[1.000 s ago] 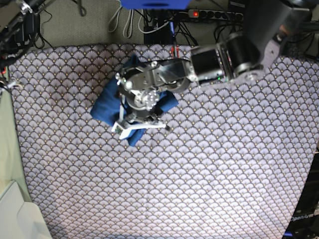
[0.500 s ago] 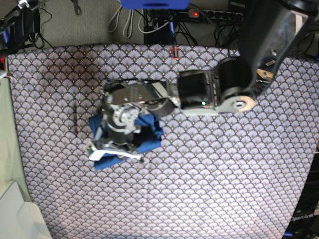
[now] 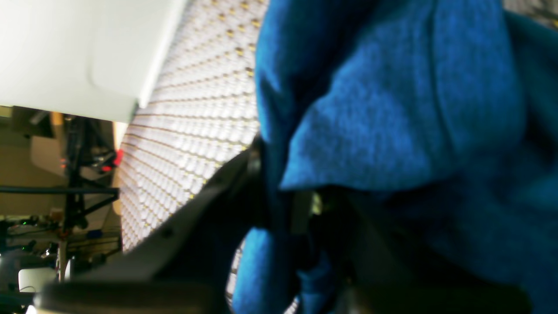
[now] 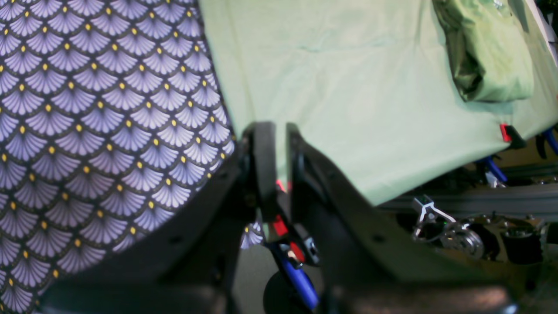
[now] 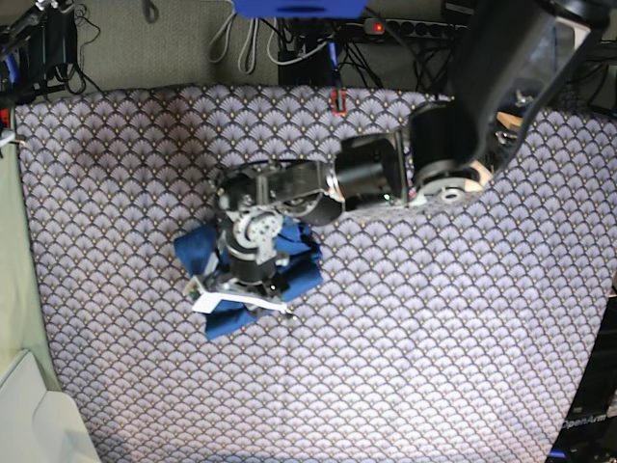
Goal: Fold the T-shirt properly
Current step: 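Fold the held side over the shirt with the left gripper and release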
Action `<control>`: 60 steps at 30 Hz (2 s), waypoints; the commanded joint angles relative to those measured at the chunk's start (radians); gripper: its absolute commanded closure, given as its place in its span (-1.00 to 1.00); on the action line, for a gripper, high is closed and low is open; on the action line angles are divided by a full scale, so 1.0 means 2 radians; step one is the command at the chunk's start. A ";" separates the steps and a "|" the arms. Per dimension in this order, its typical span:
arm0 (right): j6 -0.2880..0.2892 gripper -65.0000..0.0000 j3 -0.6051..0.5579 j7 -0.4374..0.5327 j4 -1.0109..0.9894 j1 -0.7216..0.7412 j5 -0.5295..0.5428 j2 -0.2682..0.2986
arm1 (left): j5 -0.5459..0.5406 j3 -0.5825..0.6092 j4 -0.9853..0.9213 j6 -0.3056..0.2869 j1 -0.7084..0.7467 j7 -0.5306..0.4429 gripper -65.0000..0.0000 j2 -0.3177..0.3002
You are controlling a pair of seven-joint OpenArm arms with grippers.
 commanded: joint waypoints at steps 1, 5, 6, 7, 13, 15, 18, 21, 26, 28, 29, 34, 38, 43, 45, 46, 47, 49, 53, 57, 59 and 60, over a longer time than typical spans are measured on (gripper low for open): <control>-0.002 0.92 0.001 0.012 0.007 0.001 0.005 0.008 | 0.014 -0.003 0.004 0.009 -0.017 -0.017 0.99 0.007; -0.002 0.92 0.001 0.012 0.007 0.001 0.004 0.005 | 0.015 -0.003 0.004 0.009 -0.019 -0.027 0.99 0.005; -0.002 0.92 0.001 0.012 0.007 0.001 0.004 0.005 | 0.015 -0.003 0.003 0.009 -0.020 -0.027 0.99 0.005; -0.002 0.92 0.001 0.012 0.007 0.001 0.005 0.005 | 0.015 -0.003 0.003 0.009 -0.020 -0.027 0.99 0.005; -0.002 0.92 0.001 0.012 0.007 0.001 0.005 0.005 | 0.012 -0.003 0.003 0.009 -0.018 -0.028 0.99 0.005; -0.002 0.92 0.000 0.012 0.007 0.001 0.005 0.002 | 0.010 -0.003 0.003 0.009 -0.018 -0.028 0.98 0.005; -0.002 0.92 -0.001 0.012 0.007 0.001 0.005 0.002 | 0.009 -0.003 0.003 0.009 -0.017 -0.027 0.98 0.005; -0.002 0.92 -0.001 0.012 0.007 0.000 0.005 0.002 | 0.009 -0.003 0.003 0.009 -0.016 -0.027 0.98 0.005; -0.002 0.92 -0.001 0.012 0.007 0.000 0.005 0.002 | 0.013 -0.003 0.003 0.009 -0.008 -0.027 0.98 0.004; -0.002 0.92 -0.001 0.012 0.007 0.000 0.005 0.002 | 0.014 -0.003 0.002 0.009 -0.007 -0.028 0.98 0.004; -0.002 0.92 -0.001 0.012 0.007 0.000 0.005 0.002 | 0.014 -0.003 0.002 0.009 -0.007 -0.028 0.99 0.004; -0.002 0.92 -0.001 0.012 0.007 0.000 0.005 0.001 | 0.014 -0.003 0.002 0.009 -0.006 -0.028 0.99 0.007; -0.002 0.92 -0.001 0.012 0.007 0.000 0.006 0.001 | 0.012 -0.003 0.002 0.009 -0.006 -0.028 0.98 0.008; -0.002 0.92 -0.001 0.012 0.007 0.000 0.006 0.001 | 0.015 -0.003 0.002 0.009 -0.005 -0.029 0.98 0.006; -0.002 0.92 -0.001 0.012 0.007 0.000 0.006 0.001 | 0.014 -0.003 0.002 0.009 -0.002 -0.027 0.98 0.005; -0.002 0.92 -0.001 0.012 0.007 0.000 0.006 0.001 | 0.014 -0.003 0.002 0.009 0.000 -0.025 0.96 0.005; -0.002 0.92 -0.002 0.012 0.007 0.000 0.006 0.001 | 0.013 -0.003 0.002 0.009 0.001 -0.024 0.89 0.005; -0.002 0.92 -0.002 0.012 0.007 0.000 0.006 0.001 | 0.011 -0.003 0.005 0.009 0.001 -0.024 0.55 0.005; -0.002 0.92 -0.002 0.011 0.008 0.000 0.006 0.001 | 0.015 -0.003 0.012 0.009 0.016 -0.030 -0.41 -0.007; -0.002 0.92 -0.002 0.011 0.009 0.000 0.006 0.001 | 0.038 -0.003 0.022 0.009 0.018 -0.050 -0.63 -0.011; -0.002 0.92 -0.002 0.011 0.009 0.000 0.006 0.001 | 0.048 -0.003 0.022 0.009 0.018 -0.052 -0.63 -0.011; -0.002 0.92 -0.002 0.011 0.009 0.000 0.006 0.001 | 0.048 -0.003 0.022 0.009 0.018 -0.053 -0.63 -0.011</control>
